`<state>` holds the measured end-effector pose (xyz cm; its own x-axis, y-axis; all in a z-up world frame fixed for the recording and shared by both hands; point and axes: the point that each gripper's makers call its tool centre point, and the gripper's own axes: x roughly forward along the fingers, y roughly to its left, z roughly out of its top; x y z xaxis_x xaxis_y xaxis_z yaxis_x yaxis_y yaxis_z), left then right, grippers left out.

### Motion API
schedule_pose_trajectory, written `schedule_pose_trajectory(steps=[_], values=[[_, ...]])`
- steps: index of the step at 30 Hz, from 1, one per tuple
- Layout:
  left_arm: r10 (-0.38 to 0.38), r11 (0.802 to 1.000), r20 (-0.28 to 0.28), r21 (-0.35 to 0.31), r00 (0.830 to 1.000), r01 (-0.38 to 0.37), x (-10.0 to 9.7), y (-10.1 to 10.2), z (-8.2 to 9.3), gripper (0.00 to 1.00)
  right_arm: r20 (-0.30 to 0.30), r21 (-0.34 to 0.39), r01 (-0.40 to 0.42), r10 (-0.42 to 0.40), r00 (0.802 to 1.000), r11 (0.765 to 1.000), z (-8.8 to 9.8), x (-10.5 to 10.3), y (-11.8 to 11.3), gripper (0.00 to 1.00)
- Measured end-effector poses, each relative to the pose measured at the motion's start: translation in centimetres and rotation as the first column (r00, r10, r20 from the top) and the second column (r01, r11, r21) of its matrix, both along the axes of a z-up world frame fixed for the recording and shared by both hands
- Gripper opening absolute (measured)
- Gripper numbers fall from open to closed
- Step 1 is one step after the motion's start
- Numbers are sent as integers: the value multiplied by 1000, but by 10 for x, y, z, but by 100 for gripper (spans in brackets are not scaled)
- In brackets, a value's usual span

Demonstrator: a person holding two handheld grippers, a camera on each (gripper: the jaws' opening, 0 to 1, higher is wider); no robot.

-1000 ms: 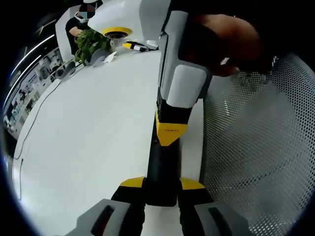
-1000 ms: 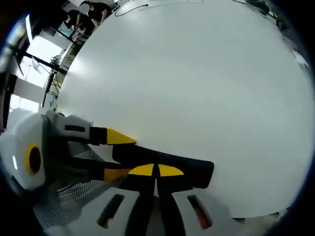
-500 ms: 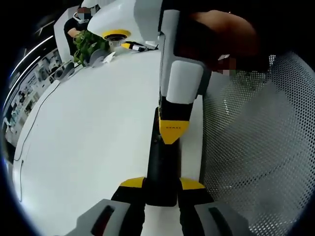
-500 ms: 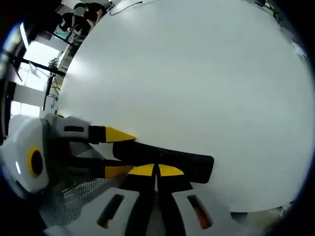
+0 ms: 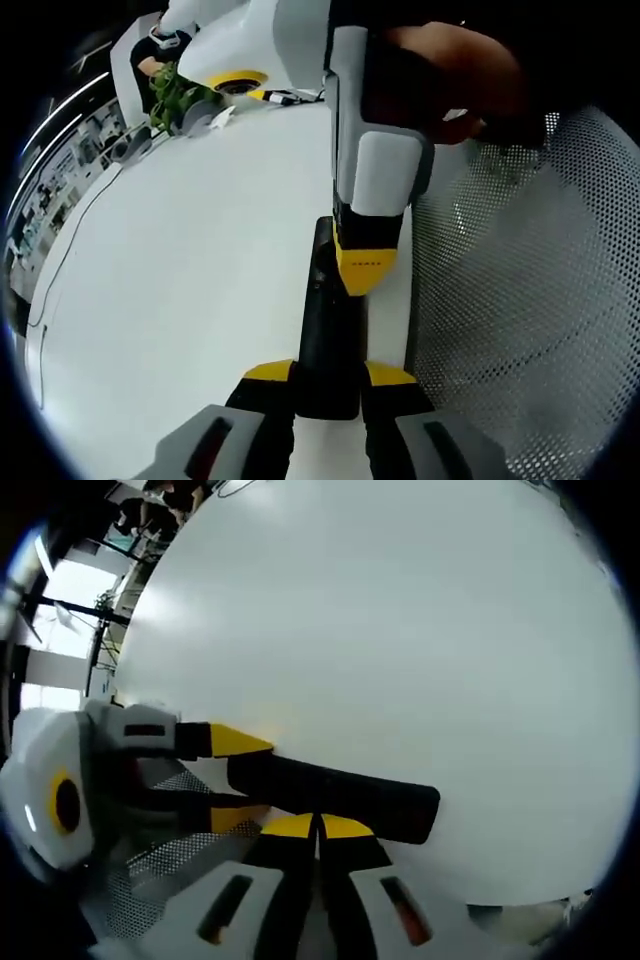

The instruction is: Press the specified remote control buttons in sequence, fully releasing each button before pressing the next.

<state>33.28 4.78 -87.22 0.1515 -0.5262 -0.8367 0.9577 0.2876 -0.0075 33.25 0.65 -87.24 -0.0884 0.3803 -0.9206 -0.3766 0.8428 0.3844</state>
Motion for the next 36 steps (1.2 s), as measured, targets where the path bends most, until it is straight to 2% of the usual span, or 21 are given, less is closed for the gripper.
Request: schedule_pose_trajectory(steps=[6, 10, 18, 21, 23, 26, 28, 30, 36], values=[[0, 1000, -3, -4, 1000, 0, 0, 0, 0, 25, 41, -74, -104, 107, 993, 992, 0, -3, 1, 0], [0, 1000, -3, -4, 1000, -1, 0, 0, 0, 25, 47, -78, -104, 108, 993, 992, 0, -3, 0, 0], [1, 1000, 1, -4, 1000, -1, 0, 0, 0, 25, 20, -34, -40, 41, 999, 999, 3, -4, -1, 0], [1, 1000, 1, -4, 1000, -1, 0, 0, 0, 25, -16, 39, -4, 5, 1000, 999, 7, -5, 7, 0], [2, 1000, 0, -5, 1000, -2, 0, 0, 0, 25, 10, 88, 25, -26, 1000, 996, 13, 2, 12, 0], [2, 1000, 0, -5, 1000, -2, 0, -1, 0, 25, 48, 111, 41, -46, 998, 993, 15, 8, 12, 0], [3, 1000, -1, -5, 1000, -3, 0, -1, 0, 25, 43, 119, 40, -46, 998, 992, 14, 8, 13, 0], [3, 1000, -2, -5, 1000, -3, 0, -1, 0, 25, 13, 140, 31, -33, 999, 990, 14, 4, 18, 0], [5, 1000, -3, -9, 1000, -5, 0, -1, 0, 25, 25, 132, 16, -20, 999, 991, 11, 5, 19, 0]])
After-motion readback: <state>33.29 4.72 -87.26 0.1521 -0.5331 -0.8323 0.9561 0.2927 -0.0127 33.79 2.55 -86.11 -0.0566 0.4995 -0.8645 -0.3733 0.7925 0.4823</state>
